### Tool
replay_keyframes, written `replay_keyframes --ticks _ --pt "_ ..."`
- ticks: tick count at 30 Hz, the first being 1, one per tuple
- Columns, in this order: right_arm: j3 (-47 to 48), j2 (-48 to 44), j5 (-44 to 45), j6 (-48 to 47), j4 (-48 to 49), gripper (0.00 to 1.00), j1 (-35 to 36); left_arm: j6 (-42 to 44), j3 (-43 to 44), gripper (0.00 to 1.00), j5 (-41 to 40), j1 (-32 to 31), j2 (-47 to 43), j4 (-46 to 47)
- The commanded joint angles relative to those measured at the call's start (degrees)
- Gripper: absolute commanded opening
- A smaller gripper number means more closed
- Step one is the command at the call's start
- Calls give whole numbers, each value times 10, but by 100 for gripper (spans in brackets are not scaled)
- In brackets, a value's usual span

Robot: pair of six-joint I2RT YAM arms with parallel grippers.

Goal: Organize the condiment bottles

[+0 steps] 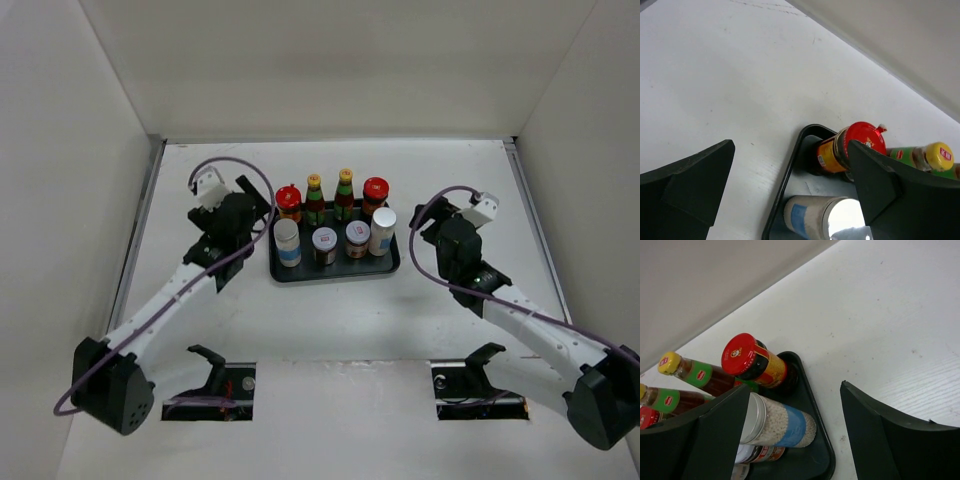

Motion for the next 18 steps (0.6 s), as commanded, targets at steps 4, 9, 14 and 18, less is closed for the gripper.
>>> replay_keyframes --ticks 4,9,14,18 --pt "58 -21 36 59 -114 51 -5 -49 233 100 89 29 126 -294" --pt "36 -50 24 51 -125 7 -20 -51 204 100 77 39 116 -276" --pt "25 -52 -14 18 -147 14 -22 -57 87 100 106 38 6 -194" --pt "41 -49 -32 25 -198 24 -19 -83 -7 100 139 40 -89 -144"
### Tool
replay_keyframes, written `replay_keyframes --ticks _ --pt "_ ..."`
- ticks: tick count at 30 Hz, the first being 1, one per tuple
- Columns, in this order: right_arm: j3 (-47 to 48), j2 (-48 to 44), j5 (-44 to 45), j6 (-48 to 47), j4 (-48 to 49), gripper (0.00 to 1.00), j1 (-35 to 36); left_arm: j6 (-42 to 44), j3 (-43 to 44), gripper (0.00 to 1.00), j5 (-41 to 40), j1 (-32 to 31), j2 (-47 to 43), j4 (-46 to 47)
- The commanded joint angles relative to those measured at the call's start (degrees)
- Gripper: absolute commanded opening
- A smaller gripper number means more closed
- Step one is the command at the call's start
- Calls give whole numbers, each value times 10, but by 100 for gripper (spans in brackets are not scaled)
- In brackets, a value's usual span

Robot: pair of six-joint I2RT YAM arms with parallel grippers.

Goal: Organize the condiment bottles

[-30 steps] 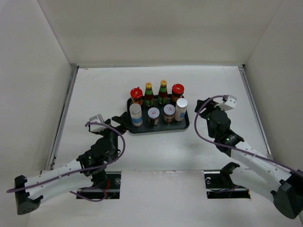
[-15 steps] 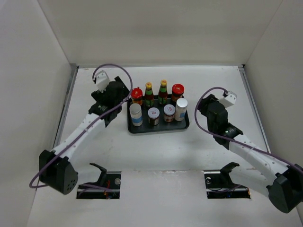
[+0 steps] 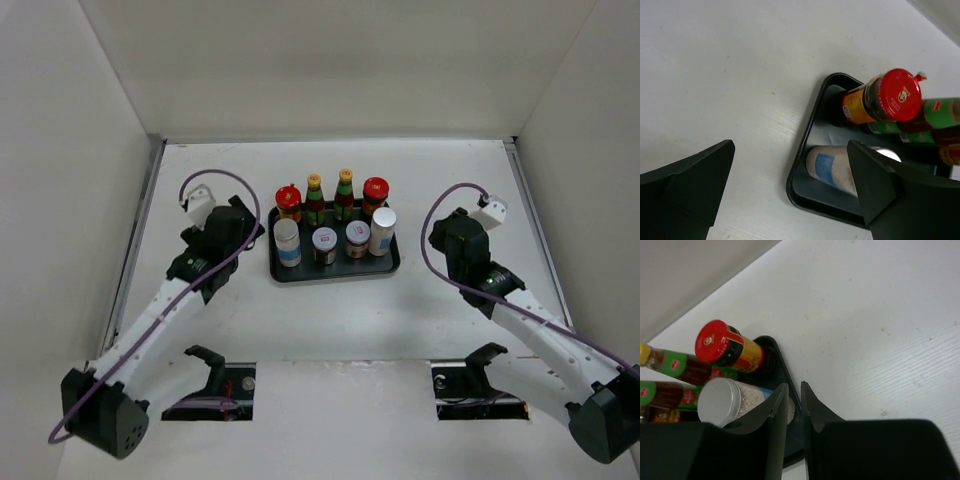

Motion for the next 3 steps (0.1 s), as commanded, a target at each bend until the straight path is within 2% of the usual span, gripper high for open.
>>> replay_keyframes --ticks 1,3 --pt "19 0 -21 -9 -60 26 3 -32 -54 100 54 11 -69 61" --pt "28 3 -23 -6 -87 30 3 -29 -77 100 77 18 -84 66"
